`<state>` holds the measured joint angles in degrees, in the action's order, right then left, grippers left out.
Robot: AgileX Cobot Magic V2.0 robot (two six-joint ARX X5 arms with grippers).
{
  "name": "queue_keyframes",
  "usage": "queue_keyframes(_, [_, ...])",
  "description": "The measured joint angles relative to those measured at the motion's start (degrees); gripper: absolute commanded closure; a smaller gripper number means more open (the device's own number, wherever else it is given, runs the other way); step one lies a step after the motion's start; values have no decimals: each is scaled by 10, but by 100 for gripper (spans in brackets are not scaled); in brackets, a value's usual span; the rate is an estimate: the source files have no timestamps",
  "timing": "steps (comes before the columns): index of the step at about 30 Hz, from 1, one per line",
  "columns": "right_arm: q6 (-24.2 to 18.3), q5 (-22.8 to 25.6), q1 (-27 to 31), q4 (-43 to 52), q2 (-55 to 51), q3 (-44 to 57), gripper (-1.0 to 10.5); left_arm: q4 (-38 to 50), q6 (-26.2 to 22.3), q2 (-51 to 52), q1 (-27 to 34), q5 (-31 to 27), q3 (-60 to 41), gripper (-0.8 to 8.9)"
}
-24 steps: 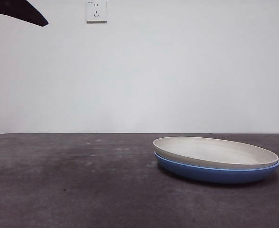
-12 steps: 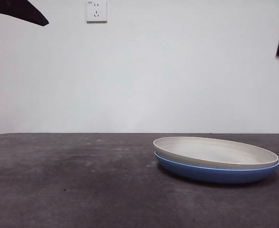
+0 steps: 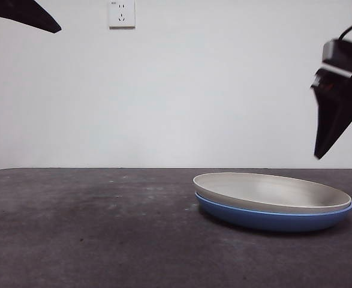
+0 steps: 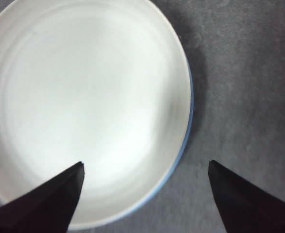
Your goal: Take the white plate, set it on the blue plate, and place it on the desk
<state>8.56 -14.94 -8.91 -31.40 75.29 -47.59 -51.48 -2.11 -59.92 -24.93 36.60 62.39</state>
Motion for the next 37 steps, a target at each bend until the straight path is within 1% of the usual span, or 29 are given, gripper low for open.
queue_keyframes(2, [4, 0, 0, 19, 24, 0, 618, 0, 0, 0, 0, 0, 0, 439])
queue_keyframes(9, [7, 0, 1, 59, 92, 0, 632, -1, 0, 0, 0, 0, 0, 439])
queue_keyframes(14, [7, 0, 1, 69, 125, 0, 701, -1, 0, 0, 0, 0, 0, 439])
queue_keyframes(16, [8, 0, 1, 73, 129, 0, 748, -2, 0, 0, 0, 0, 0, 439])
queue_keyframes(20, [8, 1, 1, 86, 130, 0, 916, -1, 0, 0, 0, 0, 0, 439])
queue_keyframes(21, [9, 2, 2, 88, 130, 0, 939, -2, 0, 0, 0, 0, 0, 439])
queue_keyframes(26, [27, 0, 4, 106, 129, -2, 938, -1, 0, 0, 0, 0, 0, 439])
queue_keyframes(31, [40, -3, 11, 106, 122, -2, 938, -1, 0, 0, 0, 0, 0, 439])
queue_keyframes(37, [43, 1, 13, 97, 62, -2, 938, -1, 0, 0, 0, 0, 0, 439])
